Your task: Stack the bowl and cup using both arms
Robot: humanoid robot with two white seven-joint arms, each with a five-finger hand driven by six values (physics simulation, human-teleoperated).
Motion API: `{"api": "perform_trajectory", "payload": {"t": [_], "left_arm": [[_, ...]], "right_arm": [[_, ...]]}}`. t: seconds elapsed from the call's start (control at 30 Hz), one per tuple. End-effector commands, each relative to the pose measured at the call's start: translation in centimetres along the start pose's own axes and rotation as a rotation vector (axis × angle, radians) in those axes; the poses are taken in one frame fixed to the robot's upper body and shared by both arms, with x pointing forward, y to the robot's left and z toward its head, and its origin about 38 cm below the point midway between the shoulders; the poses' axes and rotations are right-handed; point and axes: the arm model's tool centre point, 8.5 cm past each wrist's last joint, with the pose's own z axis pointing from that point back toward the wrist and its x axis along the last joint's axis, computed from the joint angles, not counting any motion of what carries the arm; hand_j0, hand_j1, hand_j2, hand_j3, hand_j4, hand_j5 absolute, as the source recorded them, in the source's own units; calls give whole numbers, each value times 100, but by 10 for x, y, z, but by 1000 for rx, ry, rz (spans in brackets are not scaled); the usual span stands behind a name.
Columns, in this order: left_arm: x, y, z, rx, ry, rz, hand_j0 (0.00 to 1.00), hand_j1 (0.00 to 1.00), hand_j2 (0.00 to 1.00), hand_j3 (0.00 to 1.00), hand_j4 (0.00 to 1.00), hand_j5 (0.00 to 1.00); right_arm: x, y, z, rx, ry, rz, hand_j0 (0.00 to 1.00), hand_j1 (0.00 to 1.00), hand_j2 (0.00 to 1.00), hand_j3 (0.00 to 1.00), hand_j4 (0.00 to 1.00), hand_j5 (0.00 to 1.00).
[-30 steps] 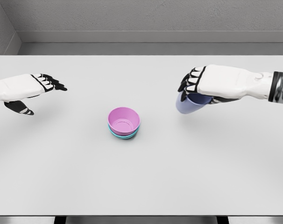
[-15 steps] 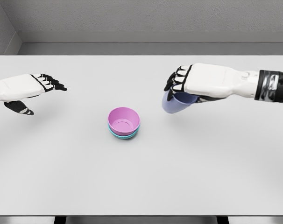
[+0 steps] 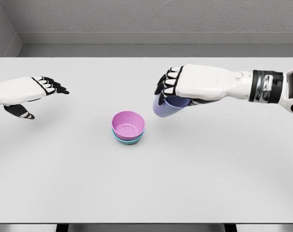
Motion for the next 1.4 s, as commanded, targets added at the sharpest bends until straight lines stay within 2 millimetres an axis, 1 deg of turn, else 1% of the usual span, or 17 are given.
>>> {"api": "perform_trajectory", "payload": {"t": [0.0,0.1,0.2,0.43,0.63,0.77,0.83,0.9,0.97,1.03,1.13,1.27,1.37], "left_arm": [[0,1,1,5,1,4,100,100,100,100,100,100],[0,0,1,2,2,3,100,100,100,100,100,100],[0,0,1,2,2,3,100,100,100,100,100,100],[0,1,1,3,2,2,100,100,100,100,100,100],[0,1,1,3,2,2,100,100,100,100,100,100],[0,1,1,3,2,2,100,100,100,100,100,100],[-1,1,1,3,3,2,100,100,100,100,100,100],[-2,1,3,-1,6,1,100,100,100,100,100,100],[-2,1,3,-2,7,1,100,100,100,100,100,100],[-2,1,3,-2,7,1,100,100,100,100,100,100],[-2,0,3,-2,8,2,100,100,100,100,100,100],[-2,0,3,-3,9,1,100,100,100,100,100,100],[-2,0,3,-3,9,1,100,100,100,100,100,100]], "right_arm": [[2,0,-4,-8,-10,-10,61,61,61,61,61,61],[6,-3,-15,-5,-41,-1,61,61,61,61,61,61],[7,-3,-16,-7,-44,0,61,61,61,61,61,61],[16,-4,-36,-8,-98,1,61,61,61,61,61,61],[19,-10,-43,-17,-116,12,61,61,61,61,61,61],[21,-9,-47,-15,-127,10,61,61,61,61,61,61],[24,-7,-52,-13,-142,5,61,61,61,61,61,61],[25,-9,-56,-12,-150,11,61,61,61,61,61,61],[27,-11,-63,-15,-165,13,61,61,61,61,61,61],[25,-10,-65,-11,-162,5,61,61,61,61,61,61],[28,-8,-69,-11,-173,2,61,61,61,61,61,61],[27,-12,-73,-16,-176,8,61,61,61,61,61,61],[24,-7,-74,-2,-170,-2,61,61,61,61,61,61]]}}
